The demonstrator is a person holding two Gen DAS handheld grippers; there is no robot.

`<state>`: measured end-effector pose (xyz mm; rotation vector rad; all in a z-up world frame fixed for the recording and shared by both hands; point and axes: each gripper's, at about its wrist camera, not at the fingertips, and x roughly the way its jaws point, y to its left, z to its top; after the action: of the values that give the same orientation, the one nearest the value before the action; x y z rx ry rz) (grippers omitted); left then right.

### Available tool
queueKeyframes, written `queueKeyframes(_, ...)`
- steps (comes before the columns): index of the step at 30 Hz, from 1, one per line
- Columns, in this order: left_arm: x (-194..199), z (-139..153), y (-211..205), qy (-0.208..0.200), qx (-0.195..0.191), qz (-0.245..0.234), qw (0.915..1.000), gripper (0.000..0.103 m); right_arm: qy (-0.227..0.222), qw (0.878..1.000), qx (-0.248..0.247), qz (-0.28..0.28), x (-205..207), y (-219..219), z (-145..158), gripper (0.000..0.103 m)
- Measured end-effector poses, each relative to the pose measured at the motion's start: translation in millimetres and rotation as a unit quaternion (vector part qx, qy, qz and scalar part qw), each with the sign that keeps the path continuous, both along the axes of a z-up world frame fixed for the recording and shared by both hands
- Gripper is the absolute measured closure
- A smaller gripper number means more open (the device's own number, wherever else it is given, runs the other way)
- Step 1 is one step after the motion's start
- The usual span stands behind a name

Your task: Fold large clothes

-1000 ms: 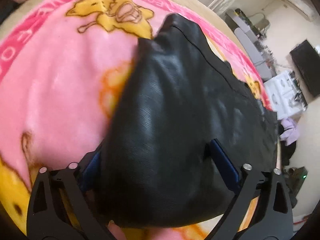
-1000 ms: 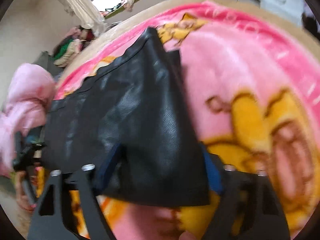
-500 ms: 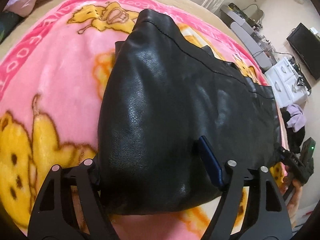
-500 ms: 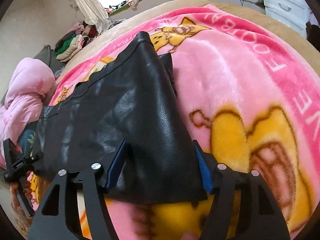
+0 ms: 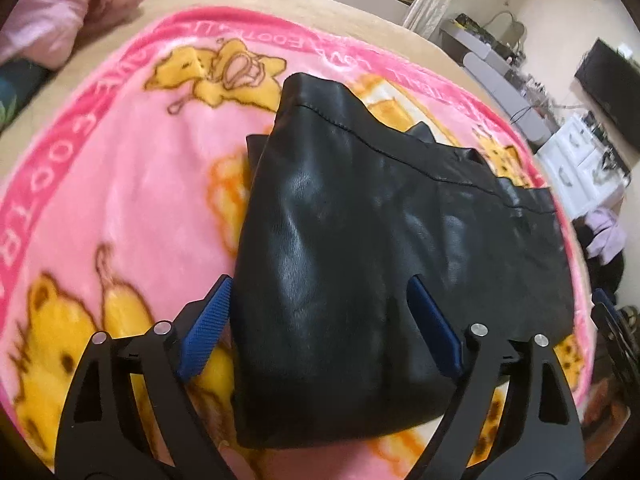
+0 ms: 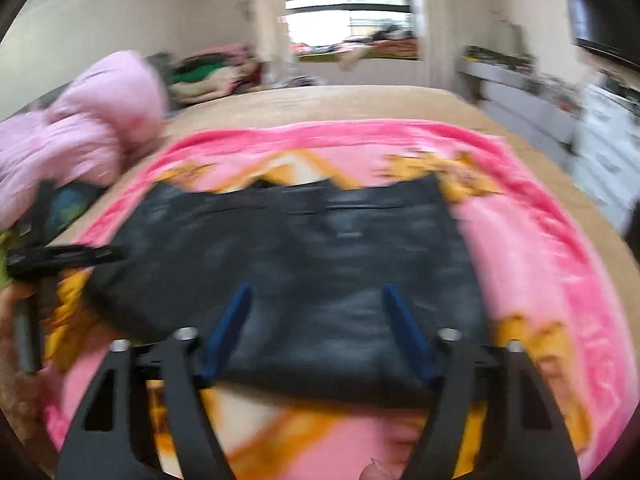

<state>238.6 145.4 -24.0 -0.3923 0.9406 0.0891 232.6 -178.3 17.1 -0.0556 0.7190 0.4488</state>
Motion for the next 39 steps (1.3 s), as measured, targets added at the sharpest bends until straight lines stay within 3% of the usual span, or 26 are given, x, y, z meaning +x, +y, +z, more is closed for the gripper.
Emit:
queueKeyframes(2,0.0,-1.0,-0.8,0.003,0.009,-0.001,1.0000,0.023,0.016,0.999,-0.010,0.027,-1.6,27.3,-10.1,0.052)
queueKeyframes(7,1.3,-0.9,-0.6,0.006,0.019,0.000,0.9998,0.019,0.060,0.996,-0.056,0.024,10.3,64.2,-38.9,0.064)
queueKeyframes(11,5.4,-2.6,2.4,0.011,0.028,0.003,0.9995,0.019,0.102,0.994,-0.037,0.015,24.8,62.9,-68.5,0.063)
queueKeyframes(16,15.4,-8.7,9.2,0.025,0.022,0.009,0.9994,0.016,0.115,0.993,-0.008,0.016,27.3,55.9,-63.8,0.063)
queueKeyframes(20,20.3,-5.8,13.2,0.026,0.019,0.012,0.9994,0.016,0.097,0.995,0.016,0.012,34.8,56.2,-34.6,0.064)
queueKeyframes(27,25.7,-3.1,13.8,0.027,0.023,0.008,0.9993,0.016,0.070,0.997,-0.014,-0.022,92.9,85.3,-13.4,0.068)
queueKeyframes(32,26.9,6.2,15.5,0.017,0.040,0.006,0.9990,0.016,0.082,0.995,-0.037,-0.044,134.7,105.4,-25.1,0.070)
queueKeyframes(35,27.0,9.8,17.1,0.013,0.051,0.007,0.9986,0.016,0.119,0.989,-0.069,-0.049,151.9,114.7,-52.6,0.069)
queueKeyframes(39,28.3,12.4,21.3,0.012,0.053,0.010,0.9985,0.016,0.112,0.990,-0.073,-0.054,153.6,115.3,-66.4,0.069)
